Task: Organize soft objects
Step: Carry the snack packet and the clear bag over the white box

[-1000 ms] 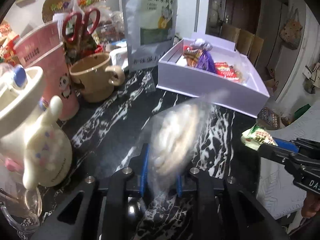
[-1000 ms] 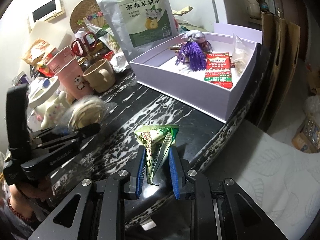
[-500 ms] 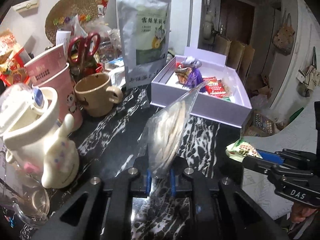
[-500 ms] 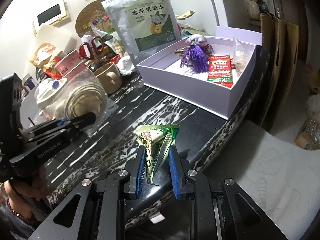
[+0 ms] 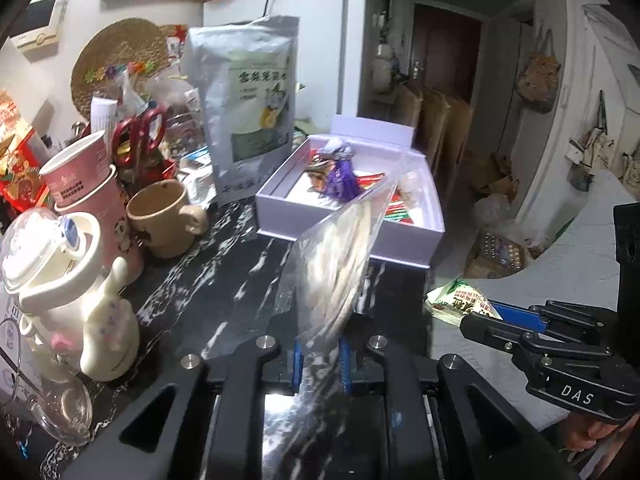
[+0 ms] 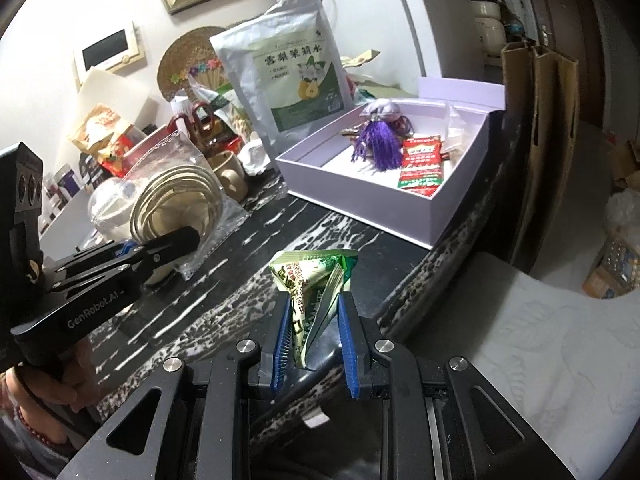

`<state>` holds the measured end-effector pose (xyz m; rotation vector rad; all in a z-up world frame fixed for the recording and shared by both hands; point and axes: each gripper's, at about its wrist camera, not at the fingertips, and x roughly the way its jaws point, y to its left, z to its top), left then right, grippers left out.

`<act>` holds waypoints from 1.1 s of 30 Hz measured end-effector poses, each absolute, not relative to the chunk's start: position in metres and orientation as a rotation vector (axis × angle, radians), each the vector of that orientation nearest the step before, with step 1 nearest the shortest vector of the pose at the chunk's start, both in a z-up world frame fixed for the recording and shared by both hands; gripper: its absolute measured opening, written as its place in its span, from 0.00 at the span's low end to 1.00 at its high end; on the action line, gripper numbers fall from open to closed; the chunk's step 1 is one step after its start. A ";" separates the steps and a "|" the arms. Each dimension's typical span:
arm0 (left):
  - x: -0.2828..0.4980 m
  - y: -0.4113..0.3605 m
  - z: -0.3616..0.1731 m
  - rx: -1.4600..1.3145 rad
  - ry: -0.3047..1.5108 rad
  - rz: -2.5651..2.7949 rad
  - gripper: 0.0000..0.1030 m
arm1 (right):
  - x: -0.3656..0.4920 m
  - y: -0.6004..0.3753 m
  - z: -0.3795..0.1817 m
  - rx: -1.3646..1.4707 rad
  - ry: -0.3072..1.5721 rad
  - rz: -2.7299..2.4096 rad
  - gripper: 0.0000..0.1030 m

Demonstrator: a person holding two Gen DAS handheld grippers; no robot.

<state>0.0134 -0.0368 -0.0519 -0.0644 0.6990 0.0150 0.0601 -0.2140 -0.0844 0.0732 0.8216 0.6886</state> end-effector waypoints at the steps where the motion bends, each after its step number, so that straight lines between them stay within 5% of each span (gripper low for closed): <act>1: 0.013 -0.039 -0.051 -0.067 0.696 0.005 0.13 | 0.058 -0.216 -0.083 0.076 0.818 0.685 0.22; 33: 0.101 -0.096 0.020 -0.014 0.525 -0.152 0.13 | 0.099 -0.270 0.002 0.067 0.584 0.580 0.22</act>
